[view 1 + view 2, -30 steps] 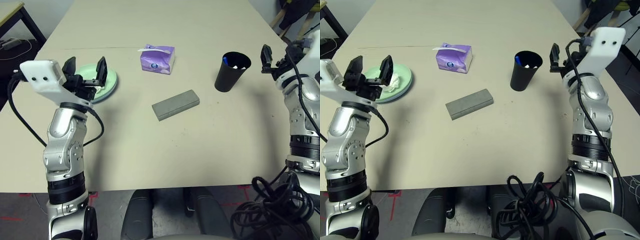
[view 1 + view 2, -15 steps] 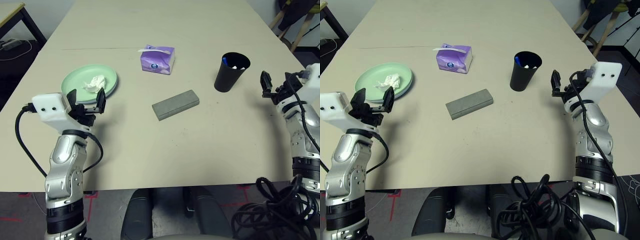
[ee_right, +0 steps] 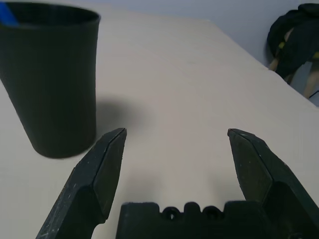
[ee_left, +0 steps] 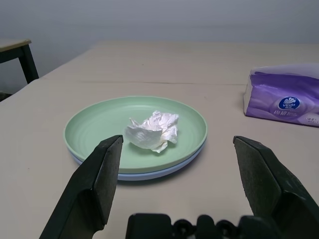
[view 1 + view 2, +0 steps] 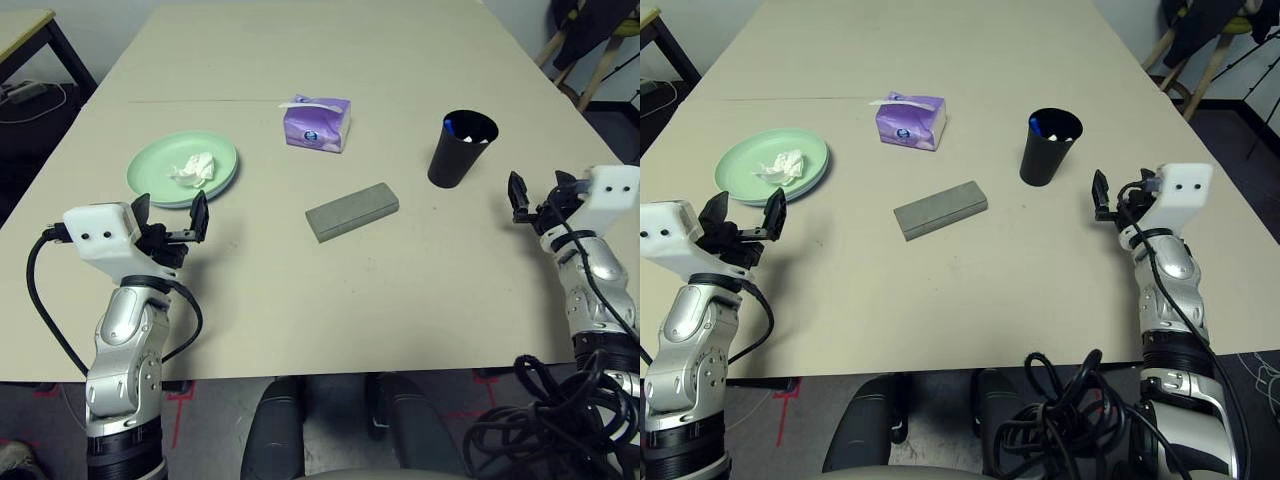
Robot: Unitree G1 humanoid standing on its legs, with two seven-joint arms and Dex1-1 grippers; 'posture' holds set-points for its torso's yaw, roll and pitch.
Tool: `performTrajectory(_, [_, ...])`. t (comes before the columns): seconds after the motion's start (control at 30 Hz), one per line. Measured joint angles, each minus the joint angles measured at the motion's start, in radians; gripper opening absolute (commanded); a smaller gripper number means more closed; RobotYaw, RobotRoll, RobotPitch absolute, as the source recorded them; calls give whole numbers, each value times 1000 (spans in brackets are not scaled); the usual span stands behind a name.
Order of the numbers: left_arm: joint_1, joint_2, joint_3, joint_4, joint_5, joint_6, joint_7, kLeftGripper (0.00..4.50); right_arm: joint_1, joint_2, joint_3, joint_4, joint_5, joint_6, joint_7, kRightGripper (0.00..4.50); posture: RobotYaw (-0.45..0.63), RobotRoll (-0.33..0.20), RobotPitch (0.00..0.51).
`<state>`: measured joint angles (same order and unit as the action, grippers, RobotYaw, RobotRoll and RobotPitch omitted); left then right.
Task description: Organize and tidy the items on the table.
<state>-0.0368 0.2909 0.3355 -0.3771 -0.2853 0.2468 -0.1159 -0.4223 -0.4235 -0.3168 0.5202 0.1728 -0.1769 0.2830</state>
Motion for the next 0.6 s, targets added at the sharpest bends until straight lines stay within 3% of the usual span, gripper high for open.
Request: performTrajectory(0.6, [6,10,2,114,73,-182,-12,4500,-18,-2,13,109,-31,-132,-16,4458,125,0,104])
